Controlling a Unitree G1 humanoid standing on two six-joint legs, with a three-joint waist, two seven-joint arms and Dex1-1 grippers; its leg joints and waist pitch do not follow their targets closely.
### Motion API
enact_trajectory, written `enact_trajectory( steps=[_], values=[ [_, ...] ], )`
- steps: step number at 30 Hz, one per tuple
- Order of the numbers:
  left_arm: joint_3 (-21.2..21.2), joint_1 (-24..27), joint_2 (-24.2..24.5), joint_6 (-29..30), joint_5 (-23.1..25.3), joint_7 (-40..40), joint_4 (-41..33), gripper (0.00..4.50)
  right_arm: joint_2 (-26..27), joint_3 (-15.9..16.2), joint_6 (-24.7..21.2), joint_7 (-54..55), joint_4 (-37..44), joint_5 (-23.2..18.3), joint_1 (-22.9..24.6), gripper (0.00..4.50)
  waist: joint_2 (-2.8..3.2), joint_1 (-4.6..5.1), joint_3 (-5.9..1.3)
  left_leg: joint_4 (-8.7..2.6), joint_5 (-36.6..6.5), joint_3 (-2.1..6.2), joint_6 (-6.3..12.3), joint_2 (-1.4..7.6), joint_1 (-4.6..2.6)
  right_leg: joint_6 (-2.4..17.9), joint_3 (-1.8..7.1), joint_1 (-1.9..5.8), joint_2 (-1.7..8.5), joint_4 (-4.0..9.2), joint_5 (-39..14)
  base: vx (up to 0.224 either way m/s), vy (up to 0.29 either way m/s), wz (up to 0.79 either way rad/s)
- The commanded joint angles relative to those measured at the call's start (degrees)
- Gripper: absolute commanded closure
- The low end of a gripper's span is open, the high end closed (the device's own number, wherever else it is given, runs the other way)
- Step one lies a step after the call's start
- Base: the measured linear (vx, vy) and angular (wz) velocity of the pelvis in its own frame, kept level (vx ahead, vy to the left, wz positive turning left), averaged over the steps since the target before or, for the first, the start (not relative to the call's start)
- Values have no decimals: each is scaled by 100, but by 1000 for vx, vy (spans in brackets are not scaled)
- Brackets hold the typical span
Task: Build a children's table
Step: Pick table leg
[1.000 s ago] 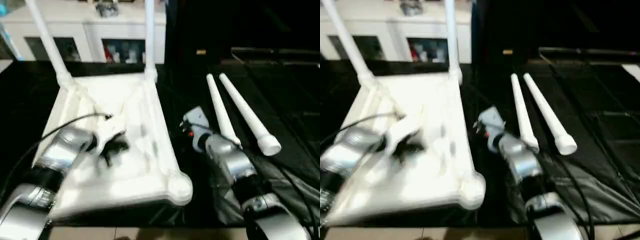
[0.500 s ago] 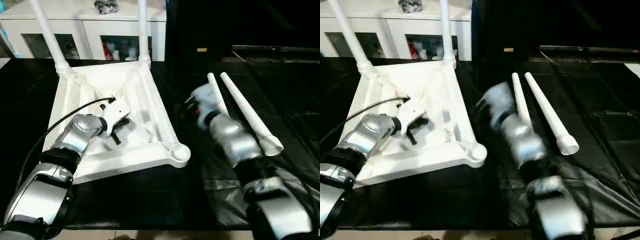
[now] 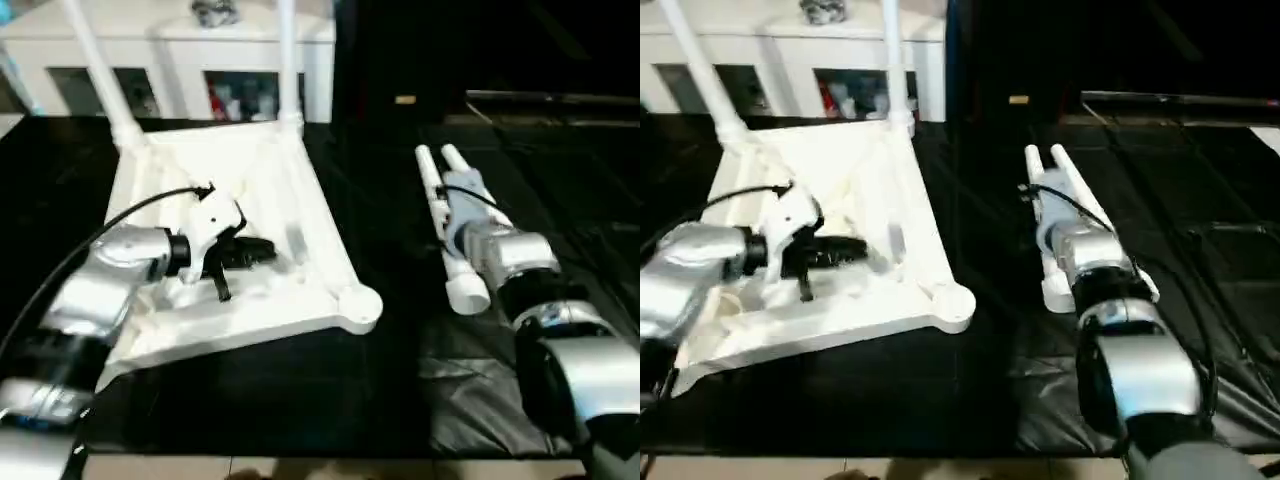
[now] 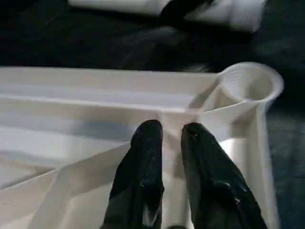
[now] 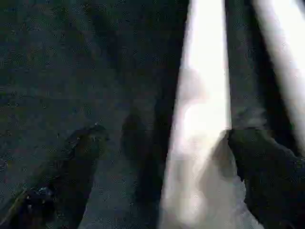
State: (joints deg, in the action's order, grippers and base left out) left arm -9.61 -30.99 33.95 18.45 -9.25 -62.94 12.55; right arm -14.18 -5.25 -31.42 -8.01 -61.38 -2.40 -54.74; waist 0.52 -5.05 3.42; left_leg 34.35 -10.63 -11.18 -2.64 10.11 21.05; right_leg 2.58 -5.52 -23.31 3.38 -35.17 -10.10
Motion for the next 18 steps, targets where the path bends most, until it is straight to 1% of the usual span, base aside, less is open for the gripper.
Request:
enact_trajectory(
  steps=[1, 2, 4, 5, 7, 8, 9, 12, 14, 15, 16, 17, 18],
  values=[
    [-21, 6, 65, 160, -105, -76, -213, 335, 17, -72, -195, 18, -74, -67, -58, 29, 3, 12, -392, -351, -945, 125, -54, 342, -100, 1029, 393, 300, 546, 402, -1432, 0, 0, 0],
    [-14, 26, 80, 271, -150, -100, -337, 330, 11, -74, -312, 29, -133, -60, -54, 36, -1, 13, -393, -351, -965, 128, -73, 334, -96, 983, 392, 302, 541, 407, -1494, 0, 0, 0],
    [-23, 21, 96, 333, -157, -132, -408, 313, 6, -114, -384, 53, -156, -89, -45, 41, 0, 14, -395, -355, -955, 136, -109, 336, -92, 956, 393, 303, 540, 403, -1507, 0, 0, 0],
    [-19, 43, 124, 441, -149, -157, -534, 302, 3, -160, -445, 54, -207, -107, -53, 53, 15, 23, -401, -352, -956, 137, -135, 329, -92, 923, 394, 306, 537, 403, -1496, 0, 0, 0],
    [-12, 69, 148, 539, -162, -151, -644, 284, -3, -183, -475, 80, -258, -121, -77, 79, 5, 23, -402, -353, -933, 142, -139, 331, -84, 911, 396, 313, 540, 396, -1464, 0, 0, 0],
    [-10, 81, 175, 662, -193, -136, -762, 273, -16, -220, -546, 97, -283, -150, -97, 86, 4, 28, -406, -350, -912, 142, -137, 327, -82, 925, 393, 311, 539, 390, -1431, 0, 0, 0],
    [-12, 85, 197, 750, -220, -126, -849, 273, -30, -247, -621, 103, -291, -176, -108, 86, 7, 30, -408, -349, -903, 143, -141, 325, -80, 948, 393, 323, 539, 381, -1416, 0, 0, 0],
    [-21, 77, 218, 834, -240, -121, -925, 243, -54, -278, -767, 86, -273, -230, -103, 119, 6, 26, -409, -344, -862, 137, -117, 322, -76, 946, 389, 317, 523, 377, -1350, 0, 0, 0],
    [-35, 71, 232, 864, -233, -109, -962, 241, -76, -304, -865, 47, -249, -262, -78, 122, 5, 21, -408, -342, -875, 136, -116, 319, -77, 921, 386, 315, 525, 391, -1401, 0, 0, 0],
    [-34, 71, 231, 870, -236, -111, -967, 217, -77, -310, -872, 41, -249, -264, -75, 142, 6, 21, -404, -342, -890, 136, -118, 319, -77, 917, 386, 312, 525, 396, -1421, 0, 0, 0],
    [-27, 73, 227, 898, -249, -118, -992, 217, -83, -329, -899, 1, -250, -263, -64, 142, 6, 24, -404, -342, -901, 136, -123, 319, -77, 914, 385, 312, 524, 396, -1435, 0, 0, 0],
    [-27, 77, 222, 934, -259, -117, -1016, 206, -86, -342, -913, -31, -272, -263, -66, 154, 60, 20, -401, -335, -945, 137, -140, 313, -88, 903, 386, 298, 521, 404, -1492, 0, 0, 0],
    [-35, 86, 225, 981, -278, -129, -1053, 202, -88, -351, -924, -54, -290, -263, -65, 172, 35, 26, -406, -340, -957, 135, -151, 315, -89, 897, 385, 305, 516, 410, -1481, 0, 0, 0]
  ],
)
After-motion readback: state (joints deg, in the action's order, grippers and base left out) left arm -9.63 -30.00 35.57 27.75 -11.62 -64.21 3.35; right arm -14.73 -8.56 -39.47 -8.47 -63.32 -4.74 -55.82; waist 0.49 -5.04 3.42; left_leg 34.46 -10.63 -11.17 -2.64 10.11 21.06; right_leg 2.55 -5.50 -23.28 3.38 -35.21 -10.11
